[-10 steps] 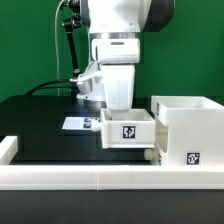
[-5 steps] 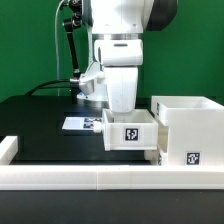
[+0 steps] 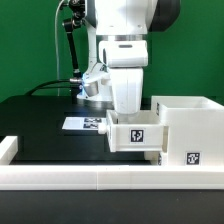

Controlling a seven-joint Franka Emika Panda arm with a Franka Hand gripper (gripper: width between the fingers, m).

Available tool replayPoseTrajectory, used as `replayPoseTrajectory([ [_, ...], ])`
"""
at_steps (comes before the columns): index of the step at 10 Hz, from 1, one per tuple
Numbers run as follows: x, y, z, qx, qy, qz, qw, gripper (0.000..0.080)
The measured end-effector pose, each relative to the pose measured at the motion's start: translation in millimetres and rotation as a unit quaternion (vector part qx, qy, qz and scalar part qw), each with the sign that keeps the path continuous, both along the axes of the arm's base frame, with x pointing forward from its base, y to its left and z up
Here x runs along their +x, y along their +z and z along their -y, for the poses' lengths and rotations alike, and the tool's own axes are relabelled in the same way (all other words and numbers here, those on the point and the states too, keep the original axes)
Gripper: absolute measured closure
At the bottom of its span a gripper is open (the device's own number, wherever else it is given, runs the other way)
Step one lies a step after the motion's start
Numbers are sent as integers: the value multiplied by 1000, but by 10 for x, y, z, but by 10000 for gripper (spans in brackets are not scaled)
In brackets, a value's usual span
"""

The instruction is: Assemble drawer

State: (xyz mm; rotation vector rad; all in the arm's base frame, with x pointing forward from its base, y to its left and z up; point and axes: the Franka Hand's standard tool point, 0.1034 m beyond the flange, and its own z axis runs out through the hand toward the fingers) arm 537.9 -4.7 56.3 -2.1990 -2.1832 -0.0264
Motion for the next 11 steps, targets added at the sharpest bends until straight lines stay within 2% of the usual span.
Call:
replayPoseTrajectory([
  [11, 13, -7, -69, 0, -4, 1, 1000, 755],
])
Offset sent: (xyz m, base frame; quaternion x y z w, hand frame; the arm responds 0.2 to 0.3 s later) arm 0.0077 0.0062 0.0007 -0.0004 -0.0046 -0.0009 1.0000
